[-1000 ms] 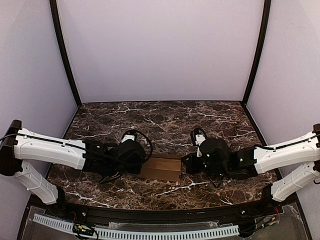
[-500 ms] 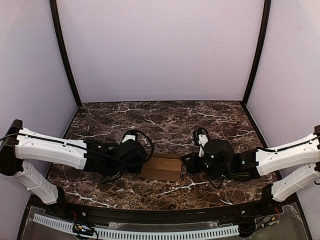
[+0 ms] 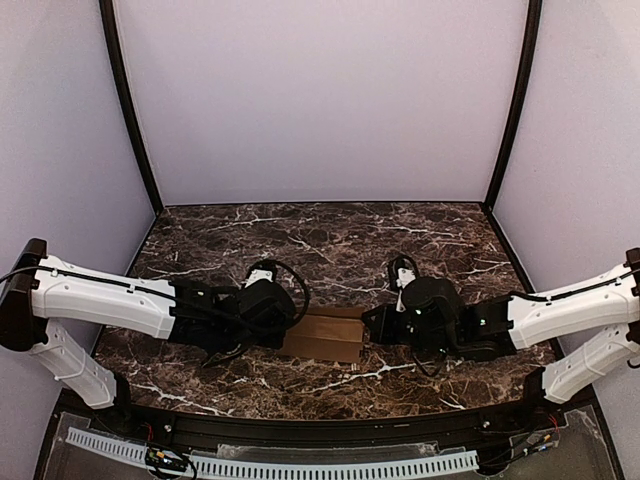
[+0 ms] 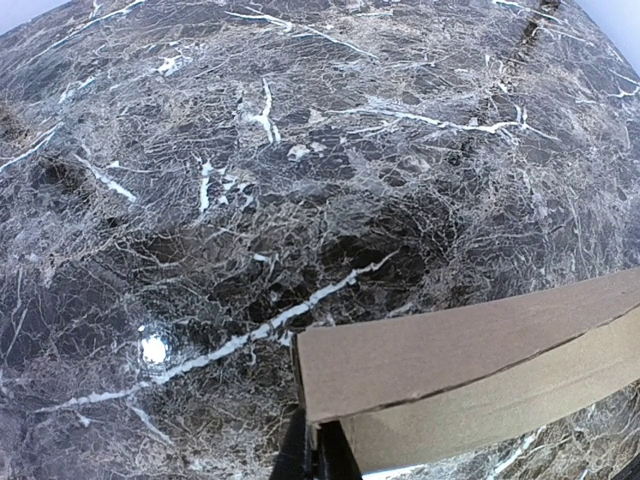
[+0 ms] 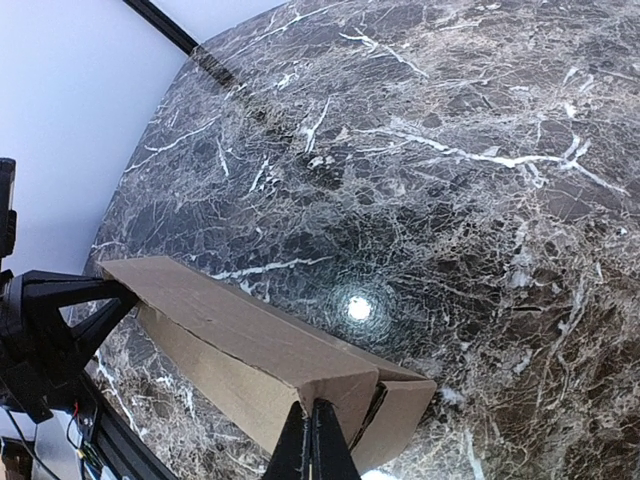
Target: Fold the paper box
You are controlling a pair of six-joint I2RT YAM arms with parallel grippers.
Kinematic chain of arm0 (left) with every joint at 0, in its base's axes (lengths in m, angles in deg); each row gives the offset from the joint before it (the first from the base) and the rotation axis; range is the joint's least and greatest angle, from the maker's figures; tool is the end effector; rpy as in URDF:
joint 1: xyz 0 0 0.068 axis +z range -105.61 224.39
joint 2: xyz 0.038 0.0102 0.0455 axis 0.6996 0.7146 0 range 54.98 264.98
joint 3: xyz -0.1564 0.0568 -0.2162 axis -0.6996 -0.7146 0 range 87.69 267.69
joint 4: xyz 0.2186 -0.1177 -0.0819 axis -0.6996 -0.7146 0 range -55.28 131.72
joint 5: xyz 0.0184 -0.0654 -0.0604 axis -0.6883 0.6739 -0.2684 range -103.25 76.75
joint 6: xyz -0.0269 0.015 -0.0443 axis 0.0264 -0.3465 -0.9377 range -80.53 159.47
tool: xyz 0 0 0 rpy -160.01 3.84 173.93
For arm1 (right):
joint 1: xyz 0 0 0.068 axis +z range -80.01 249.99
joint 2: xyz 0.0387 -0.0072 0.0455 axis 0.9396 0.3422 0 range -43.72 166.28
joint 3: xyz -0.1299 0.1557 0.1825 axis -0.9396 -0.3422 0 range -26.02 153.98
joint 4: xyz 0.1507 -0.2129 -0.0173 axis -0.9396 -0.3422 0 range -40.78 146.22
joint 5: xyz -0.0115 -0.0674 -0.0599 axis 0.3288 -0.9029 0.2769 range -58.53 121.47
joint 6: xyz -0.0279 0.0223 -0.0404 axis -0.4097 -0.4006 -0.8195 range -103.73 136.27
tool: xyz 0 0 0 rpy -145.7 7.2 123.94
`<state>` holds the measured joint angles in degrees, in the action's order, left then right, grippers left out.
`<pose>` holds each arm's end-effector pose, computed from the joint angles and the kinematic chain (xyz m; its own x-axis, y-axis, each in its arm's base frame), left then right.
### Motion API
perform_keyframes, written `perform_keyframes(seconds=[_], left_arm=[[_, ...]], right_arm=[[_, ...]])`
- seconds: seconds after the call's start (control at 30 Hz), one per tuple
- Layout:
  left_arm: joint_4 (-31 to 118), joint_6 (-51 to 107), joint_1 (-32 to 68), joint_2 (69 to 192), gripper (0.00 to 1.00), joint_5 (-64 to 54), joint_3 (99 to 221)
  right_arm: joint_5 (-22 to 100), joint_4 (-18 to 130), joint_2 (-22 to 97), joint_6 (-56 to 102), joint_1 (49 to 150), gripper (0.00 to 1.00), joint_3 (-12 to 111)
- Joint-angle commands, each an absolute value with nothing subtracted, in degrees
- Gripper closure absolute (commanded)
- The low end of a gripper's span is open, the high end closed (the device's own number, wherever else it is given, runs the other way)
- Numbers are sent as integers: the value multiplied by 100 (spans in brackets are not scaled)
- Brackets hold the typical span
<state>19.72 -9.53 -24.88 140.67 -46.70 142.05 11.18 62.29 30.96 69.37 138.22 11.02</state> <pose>0.1255 -0.2760 0.2175 -0.6872 0.0370 -0.7256 0.2214 0.9619 -0.1606 0.1125 0.2484 0.2098 -0.7256 0.2057 -0.6566 -0.3019 0.7624 0.5724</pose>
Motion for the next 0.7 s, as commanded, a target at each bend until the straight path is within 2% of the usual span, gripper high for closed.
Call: perform_keyframes(seconds=[0.0,0.67], left_arm=[[2132,-900,-2607,14050,99,-4410,14349],[2151,-995,-2635,14009,99,-4480,14271]], right_arm=[[1267,6724,3133,7328,13888,100,1029],[967,6532,3032,7328,14087,100,280]])
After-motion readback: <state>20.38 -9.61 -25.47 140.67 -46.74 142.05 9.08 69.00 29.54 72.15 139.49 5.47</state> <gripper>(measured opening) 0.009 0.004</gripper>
